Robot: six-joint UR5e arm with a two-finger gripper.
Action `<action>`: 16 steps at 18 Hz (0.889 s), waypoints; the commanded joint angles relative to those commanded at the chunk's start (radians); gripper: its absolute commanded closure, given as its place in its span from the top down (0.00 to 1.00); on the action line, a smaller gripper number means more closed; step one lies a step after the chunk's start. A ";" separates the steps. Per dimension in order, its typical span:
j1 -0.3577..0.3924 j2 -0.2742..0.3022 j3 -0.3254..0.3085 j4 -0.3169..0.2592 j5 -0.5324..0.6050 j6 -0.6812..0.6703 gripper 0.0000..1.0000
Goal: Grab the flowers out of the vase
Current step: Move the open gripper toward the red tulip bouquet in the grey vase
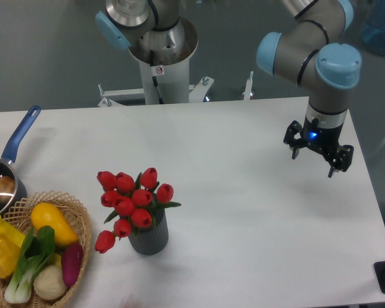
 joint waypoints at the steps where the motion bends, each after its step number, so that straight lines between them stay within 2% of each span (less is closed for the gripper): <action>1: 0.000 0.002 -0.002 0.000 -0.002 0.000 1.00; 7: -0.027 0.006 -0.002 0.009 -0.047 -0.002 1.00; 10: -0.074 0.008 0.006 0.011 -0.066 -0.079 1.00; 12: -0.110 0.014 -0.006 0.009 -0.074 -0.133 1.00; 14: -0.133 0.026 -0.044 0.012 -0.087 -0.149 1.00; 16: -0.135 0.023 -0.046 0.050 -0.222 -0.141 1.00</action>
